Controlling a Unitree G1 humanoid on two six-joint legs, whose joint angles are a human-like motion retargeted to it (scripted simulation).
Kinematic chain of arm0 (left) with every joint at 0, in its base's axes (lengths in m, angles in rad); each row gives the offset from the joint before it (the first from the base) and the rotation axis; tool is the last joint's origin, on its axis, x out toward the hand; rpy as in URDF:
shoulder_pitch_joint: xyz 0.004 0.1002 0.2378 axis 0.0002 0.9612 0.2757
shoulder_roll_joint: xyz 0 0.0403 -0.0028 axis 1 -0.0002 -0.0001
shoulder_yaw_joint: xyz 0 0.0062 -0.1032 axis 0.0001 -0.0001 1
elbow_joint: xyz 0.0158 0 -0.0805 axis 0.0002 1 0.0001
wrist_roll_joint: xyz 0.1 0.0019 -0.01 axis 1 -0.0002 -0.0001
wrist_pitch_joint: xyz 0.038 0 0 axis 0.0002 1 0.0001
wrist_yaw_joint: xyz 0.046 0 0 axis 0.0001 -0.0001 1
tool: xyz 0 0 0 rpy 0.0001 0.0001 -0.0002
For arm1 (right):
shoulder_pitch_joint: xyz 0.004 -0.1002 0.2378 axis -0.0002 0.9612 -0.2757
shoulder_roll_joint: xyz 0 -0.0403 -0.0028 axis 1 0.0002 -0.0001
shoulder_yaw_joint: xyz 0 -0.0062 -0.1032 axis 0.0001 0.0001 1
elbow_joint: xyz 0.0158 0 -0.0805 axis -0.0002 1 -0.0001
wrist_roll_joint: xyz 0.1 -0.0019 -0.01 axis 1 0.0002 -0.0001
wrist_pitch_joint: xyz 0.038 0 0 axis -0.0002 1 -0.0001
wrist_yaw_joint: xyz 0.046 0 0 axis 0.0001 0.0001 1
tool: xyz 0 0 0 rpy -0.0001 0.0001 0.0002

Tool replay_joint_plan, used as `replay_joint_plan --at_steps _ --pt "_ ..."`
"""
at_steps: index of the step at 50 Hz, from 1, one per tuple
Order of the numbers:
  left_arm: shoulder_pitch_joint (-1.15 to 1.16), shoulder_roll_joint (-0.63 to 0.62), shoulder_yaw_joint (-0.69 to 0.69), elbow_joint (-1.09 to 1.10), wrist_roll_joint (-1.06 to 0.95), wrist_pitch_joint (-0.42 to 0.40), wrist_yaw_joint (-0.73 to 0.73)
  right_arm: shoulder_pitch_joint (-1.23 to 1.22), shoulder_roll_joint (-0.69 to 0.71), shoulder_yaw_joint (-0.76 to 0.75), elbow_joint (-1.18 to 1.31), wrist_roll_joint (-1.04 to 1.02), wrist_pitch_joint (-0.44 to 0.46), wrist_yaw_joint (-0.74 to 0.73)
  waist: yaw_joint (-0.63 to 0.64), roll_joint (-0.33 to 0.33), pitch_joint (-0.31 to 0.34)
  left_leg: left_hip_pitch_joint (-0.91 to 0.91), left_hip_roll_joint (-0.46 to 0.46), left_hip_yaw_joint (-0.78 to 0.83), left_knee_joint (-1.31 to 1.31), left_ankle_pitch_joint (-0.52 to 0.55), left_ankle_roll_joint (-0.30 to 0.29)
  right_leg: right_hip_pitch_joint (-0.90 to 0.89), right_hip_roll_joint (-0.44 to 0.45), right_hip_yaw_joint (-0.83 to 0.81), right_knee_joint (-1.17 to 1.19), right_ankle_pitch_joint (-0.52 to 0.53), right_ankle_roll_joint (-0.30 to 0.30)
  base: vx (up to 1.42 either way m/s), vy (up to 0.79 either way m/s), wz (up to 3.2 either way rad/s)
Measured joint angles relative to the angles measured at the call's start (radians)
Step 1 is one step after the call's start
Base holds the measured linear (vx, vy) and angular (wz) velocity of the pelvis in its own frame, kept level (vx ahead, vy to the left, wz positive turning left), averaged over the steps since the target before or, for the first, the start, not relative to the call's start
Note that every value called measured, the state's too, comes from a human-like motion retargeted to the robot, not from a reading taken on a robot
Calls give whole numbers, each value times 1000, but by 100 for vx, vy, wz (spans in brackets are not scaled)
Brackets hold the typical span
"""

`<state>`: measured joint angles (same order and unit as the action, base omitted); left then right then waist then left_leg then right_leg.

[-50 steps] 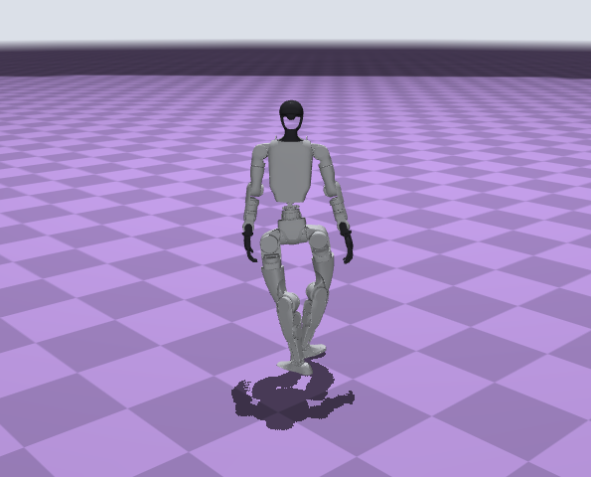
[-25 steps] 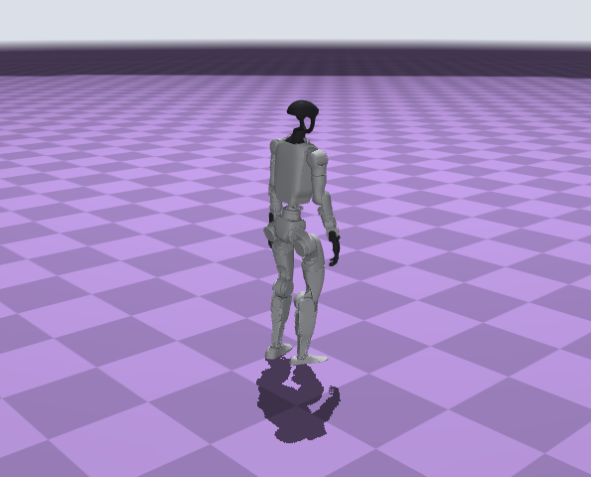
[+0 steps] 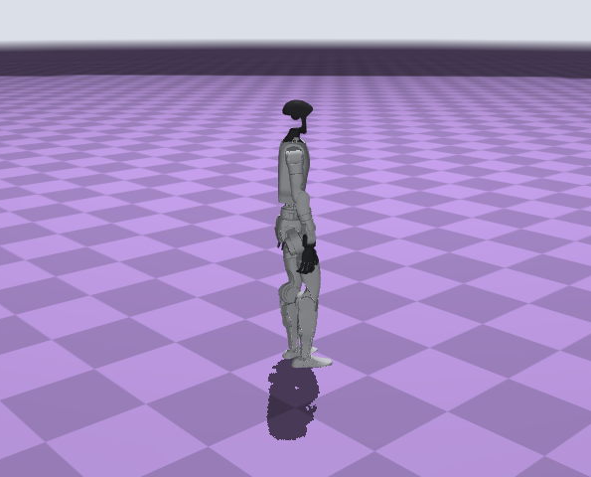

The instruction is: In place motions

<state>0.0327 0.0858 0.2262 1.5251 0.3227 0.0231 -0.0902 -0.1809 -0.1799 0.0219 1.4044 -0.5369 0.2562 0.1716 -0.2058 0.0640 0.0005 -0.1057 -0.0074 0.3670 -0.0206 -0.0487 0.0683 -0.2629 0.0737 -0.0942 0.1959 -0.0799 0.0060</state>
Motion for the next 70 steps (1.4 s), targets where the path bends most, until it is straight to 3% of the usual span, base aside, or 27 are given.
replay_joint_plan --at_steps 3,7,10,15,19,20,22,30,32,33,35,36,39,44,47,48,50,52,57,60,70 --pt "18 20 31 42 22 3 21 -25 43 50 -69 6 -29 71 2 4 6 19 47 194 -25 -21 -14 -44 16 -64 23 -116 -24 -39 33 -334" --pt "32 45 55 88 49 38 9 -12 104 63 -131 51 -52 112 -9 21 -5 35 112 395 -36 -44 -41 -51 -49 -412 27 -262 -46 -37 37 -271" --pt "35 75 66 86 71 70 -21 17 126 51 -135 117 -63 90 9 23 -23 56 140 534 -45 -57 -61 -42 -108 -631 54 -279 -102 -20 27 -234" --pt "18 116 80 65 93 113 -84 48 104 12 -17 145 -53 -4 15 17 -55 94 139 651 -52 -78 -82 -39 -151 -596 64 -125 -189 -24 34 -157" --pt "-17 130 103 53 79 114 -66 52 63 -21 120 112 -18 -43 54 18 -110 101 127 759 -57 -92 -104 -53 -157 -493 81 -97 -188 -28 28 -159" --pt "-24 131 99 46 72 110 -57 62 54 -39 143 104 -6 -45 23 32 -118 96 133 737 -56 -91 -107 -44 -151 -529 64 -82 -194 -39 20 27" --pt "-40 129 102 30 58 102 -54 82 38 -68 173 96 21 -43 -30 54 -131 85 139 700 -49 -91 -111 -14 -156 -582 25 -73 -119 -36 16 39" --pt "-58 84 106 -81 1 72 -85 171 28 -178 201 217 40 -80 -81 61 -143 170 183 743 32 -101 -151 50 -98 -533 -108 -75 -114 -25 9 -22" --pt "-49 60 103 -117 -39 40 -82 175 34 -185 199 237 40 -71 -78 19 -153 170 187 725 129 -136 -65 67 -133 -519 -132 -67 -117 -18 4 -54" --pt "-42 48 103 -133 -63 24 -76 175 37 -182 196 236 42 -65 -68 -13 -170 150 181 700 203 -174 15 65 -158 -477 -141 -65 -119 -16 2 -90" --pt "-35 27 110 -151 -102 1 -63 166 42 -168 184 216 54 -49 -59 -46 -207 39 226 561 427 -226 68 39 -188 -416 -145 -58 -125 -17 0 -97" --pt "-38 14 119 -146 -112 -9 -54 158 45 -157 170 199 58 -46 -57 -35 -211 -44 237 418 532 -236 60 26 -180 -399 -141 -54 -129 -21 2 -100" --pt "-53 -21 118 -128 -142 -29 -25 125 53 -115 115 160 42 -45 -19 -34 -160 -166 136 95 643 -225 37 29 -163 -318 -125 -37 -143 -25 8 -152" --pt "-52 -30 74 -106 -118 -47 -9 50 54 5 17 100 2 13 103 -69 -67 -184 -5 -37 503 -180 33 47 -141 -147 -110 5 -165 -16 0 -224" --pt "-26 -26 70 -75 -87 -44 11 16 69 70 -26 40 -17 50 160 -44 -31 -144 -50 -152 297 -105 15 81 -70 -71 -113 24 -175 13 -5 -227" --pt "-17 -26 76 -59 -84 -43 18 5 77 90 -37 25 -24 62 173 -32 -20 -124 -52 -171 230 -18 42 97 -40 -39 -114 27 -178 24 -6 -186" --pt "9 -29 96 -26 -84 -36 26 -12 96 130 -48 3 -35 81 140 -11 -29 -94 -110 -325 185 -11 58 107 -1 -3 -114 29 -175 34 -7 -102" --pt "36 -32 150 10 -91 -26 9 -24 124 186 -46 -15 -41 90 70 23 -60 -97 31 -92 184 10 8 84 28 5 -102 32 -168 31 -13 -64" --pt "54 -13 171 48 -76 22 -18 -20 167 225 -33 -5 -71 34 19 24 -40 -27 41 -30 137 -10 20 98 48 18 -66 41 -154 13 -8 -67" --pt "68 11 172 35 -18 56 -53 -7 164 238 -2 -30 -68 23 8 18 -67 -14 40 -7 126 -20 16 90 51 32 -45 33 -142 21 -6 -47" --pt "31 29 189 -41 -22 92 -108 65 103 91 121 -5 -22 -81 -35 32 -101 -25 44 -75 116 0 3 83 65 33 19 2 -91 9 -5 28"
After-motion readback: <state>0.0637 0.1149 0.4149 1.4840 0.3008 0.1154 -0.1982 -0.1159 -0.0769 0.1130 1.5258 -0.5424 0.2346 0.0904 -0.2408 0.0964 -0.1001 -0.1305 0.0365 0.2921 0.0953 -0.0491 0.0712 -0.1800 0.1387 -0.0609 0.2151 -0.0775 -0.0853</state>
